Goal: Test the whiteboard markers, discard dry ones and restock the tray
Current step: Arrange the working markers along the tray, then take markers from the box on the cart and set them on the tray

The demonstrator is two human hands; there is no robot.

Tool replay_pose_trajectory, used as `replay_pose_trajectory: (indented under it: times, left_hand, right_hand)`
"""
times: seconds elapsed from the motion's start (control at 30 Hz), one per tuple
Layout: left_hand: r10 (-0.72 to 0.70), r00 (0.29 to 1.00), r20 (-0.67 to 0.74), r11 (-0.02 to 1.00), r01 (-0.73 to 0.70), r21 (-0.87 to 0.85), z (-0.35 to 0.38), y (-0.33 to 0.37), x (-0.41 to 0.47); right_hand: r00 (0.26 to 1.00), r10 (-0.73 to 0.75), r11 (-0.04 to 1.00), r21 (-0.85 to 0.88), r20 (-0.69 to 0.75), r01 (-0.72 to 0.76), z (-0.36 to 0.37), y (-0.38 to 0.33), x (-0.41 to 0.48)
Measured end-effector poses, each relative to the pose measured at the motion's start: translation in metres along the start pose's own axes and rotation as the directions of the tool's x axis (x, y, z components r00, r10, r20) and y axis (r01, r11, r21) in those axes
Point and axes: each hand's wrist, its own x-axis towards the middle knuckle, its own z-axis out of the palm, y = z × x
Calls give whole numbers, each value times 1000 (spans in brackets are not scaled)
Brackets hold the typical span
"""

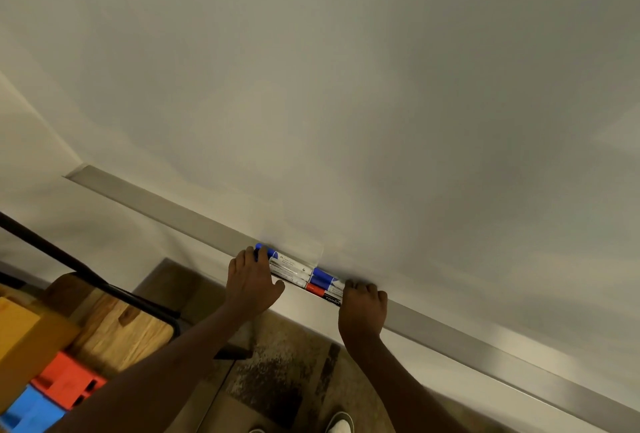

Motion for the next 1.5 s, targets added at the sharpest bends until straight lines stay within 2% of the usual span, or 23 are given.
replay_pose_trajectory:
  times: [0.33, 0.77, 1.1, 1.2, 1.3, 1.4, 1.43, 1.5]
  left_hand:
    - [-76, 993, 87, 992, 84, -89, -3, 10, 13]
    - [-82, 996, 41, 980, 88, -176, 0, 8, 14]
    - [-43, 999, -15, 988, 41, -147, -2, 10, 13]
    - [-47, 999, -23, 994, 45, -96, -8, 12, 7]
    - [-77, 994, -77, 997, 79, 25, -22, 13, -4]
    - [-44, 987, -153, 992, 62, 111, -40, 11, -20]
    - [-27, 986, -163, 990, 49, 132, -45, 8, -26]
    - [-21, 984, -175, 986, 49, 160, -52, 0, -35]
  right_hand:
    - [995, -16, 998, 65, -101, 22, 2, -2, -13]
    - [995, -14, 994, 104, -102, 25, -2, 0, -12]
    - [995, -50, 996, 66, -87, 56, 3, 9, -13]
    - [988, -101, 991, 80, -117, 111, -3, 10, -14]
    - [980, -163, 977, 119, -118, 177, -6, -2, -12]
    - [973, -136, 921, 337, -188, 194, -13, -19, -11]
    - [955, -180, 898, 357, -236, 258, -19, -26, -12]
    - [869, -329, 846, 293, -369, 445, -33, -41, -15]
